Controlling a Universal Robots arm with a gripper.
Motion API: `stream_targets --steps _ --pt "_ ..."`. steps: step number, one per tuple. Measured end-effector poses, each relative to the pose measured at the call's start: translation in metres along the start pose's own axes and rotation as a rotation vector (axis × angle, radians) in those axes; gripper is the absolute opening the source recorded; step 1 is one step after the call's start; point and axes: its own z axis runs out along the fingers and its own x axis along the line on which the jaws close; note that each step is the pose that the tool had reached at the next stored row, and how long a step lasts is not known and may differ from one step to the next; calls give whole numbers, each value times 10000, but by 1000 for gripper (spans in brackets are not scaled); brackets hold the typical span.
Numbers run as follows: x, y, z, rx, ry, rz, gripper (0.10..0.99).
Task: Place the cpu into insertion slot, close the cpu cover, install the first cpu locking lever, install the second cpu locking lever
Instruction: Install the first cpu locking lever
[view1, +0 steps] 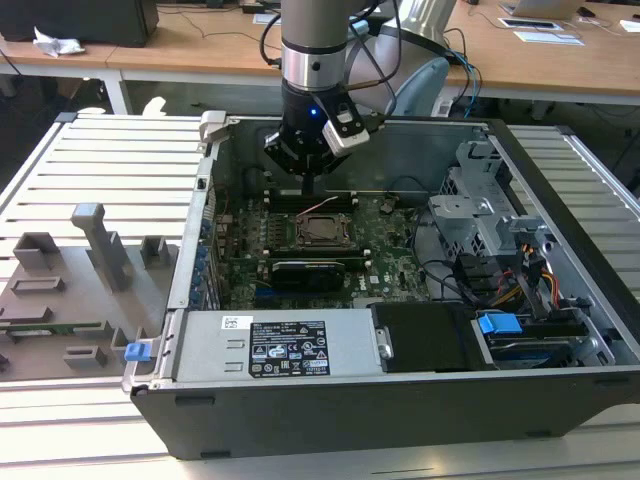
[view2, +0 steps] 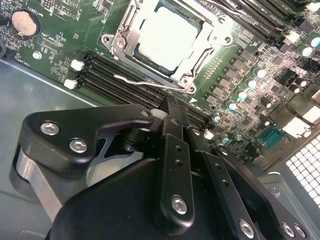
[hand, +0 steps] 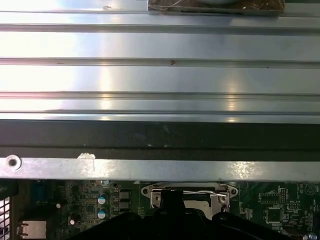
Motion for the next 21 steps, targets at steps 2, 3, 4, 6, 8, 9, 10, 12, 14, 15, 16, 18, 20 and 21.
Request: stream_targets --steps 2,3,4,6,8,9,10,12,14,15,16,18,20,21 --pt "0 0 12 0 0 0 106" --pt "0 0 20 0 -1 0 106" --pt "0 0 26 0 0 0 106" --pt "0 0 35 -1 -1 0 106" --pt "1 0 47 0 -1 0 106" --pt "1 0 51 0 -1 0 106" --pt "1 0 54 0 -1 0 106" --pt "1 -1 65 0 0 0 106" --pt "1 -1 89 0 -1 -1 106" --pt "1 -1 103 -1 -1 0 106" --pt "1 -1 111 0 -1 0 106" --pt "2 -1 129 0 0 -1 106" --pt "3 -1 163 0 0 0 106" --pt "3 -2 187 -1 -1 0 106"
